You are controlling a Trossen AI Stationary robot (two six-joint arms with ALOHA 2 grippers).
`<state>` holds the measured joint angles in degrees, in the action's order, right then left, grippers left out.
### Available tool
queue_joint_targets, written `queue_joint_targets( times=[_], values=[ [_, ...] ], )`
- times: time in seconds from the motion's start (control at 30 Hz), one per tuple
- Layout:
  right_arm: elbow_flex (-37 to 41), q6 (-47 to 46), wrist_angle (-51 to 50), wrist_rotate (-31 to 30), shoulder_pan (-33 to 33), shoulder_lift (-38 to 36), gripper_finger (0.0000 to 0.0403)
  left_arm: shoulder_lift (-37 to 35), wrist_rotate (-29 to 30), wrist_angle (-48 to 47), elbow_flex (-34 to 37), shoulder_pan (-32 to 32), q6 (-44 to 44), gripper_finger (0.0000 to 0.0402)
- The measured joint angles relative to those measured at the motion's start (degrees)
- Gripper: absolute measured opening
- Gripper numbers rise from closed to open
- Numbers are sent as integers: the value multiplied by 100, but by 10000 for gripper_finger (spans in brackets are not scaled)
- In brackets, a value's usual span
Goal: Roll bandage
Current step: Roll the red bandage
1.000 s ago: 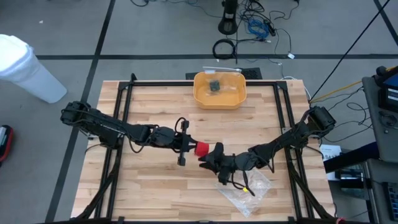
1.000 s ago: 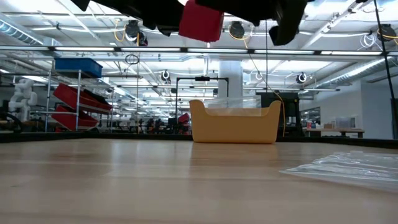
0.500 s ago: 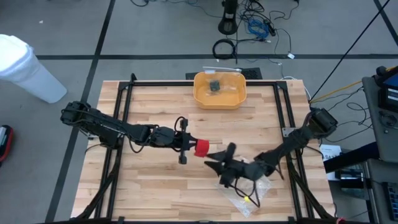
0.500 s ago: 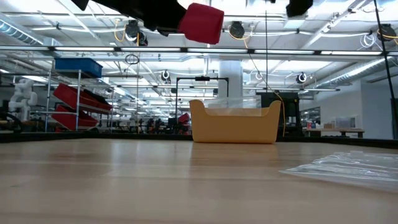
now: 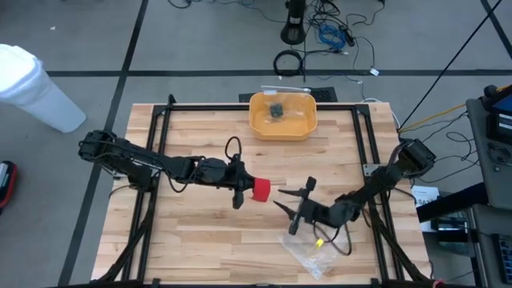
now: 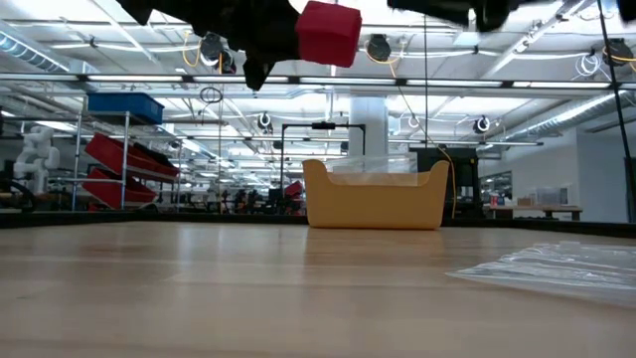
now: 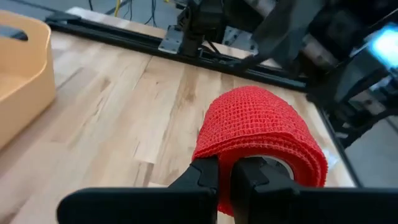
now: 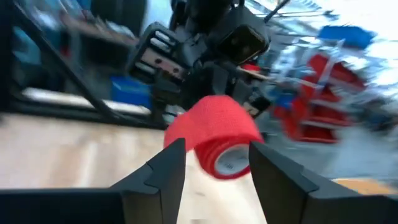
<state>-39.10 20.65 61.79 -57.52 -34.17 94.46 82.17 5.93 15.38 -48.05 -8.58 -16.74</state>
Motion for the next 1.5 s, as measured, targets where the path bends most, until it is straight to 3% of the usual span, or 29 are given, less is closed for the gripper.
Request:
queue_joint_targets(
  times=[0.2, 0.5, 0.8, 1.0, 1.17, 1.33, 1.5],
  values=[
    [914, -1460, 1326, 1486, 487, 6, 162, 0, 4, 70, 0, 24, -247, 24],
    [949, -2159, 2095, 2409, 1109, 386, 162, 0, 26, 40, 0, 192, -394, 33],
    [908, -3096, 2069, 3120, 1589, 636, 190, 0, 26, -11, 0, 188, -391, 35],
    [647, -3157, 1651, 3519, 1727, 651, 189, 0, 28, -30, 2, 190, -341, 35],
    [492, -3206, 1322, 3510, 1791, 651, 146, 1, 32, -50, 9, 186, -336, 35],
    [486, -3134, 1238, 3576, 1799, 649, 30, 13, 0, -43, 9, 184, -4, 36],
    [486, -3157, 1227, 3595, 1798, 649, 13, 13, -101, -22, 10, 182, 539, 45]
  ],
)
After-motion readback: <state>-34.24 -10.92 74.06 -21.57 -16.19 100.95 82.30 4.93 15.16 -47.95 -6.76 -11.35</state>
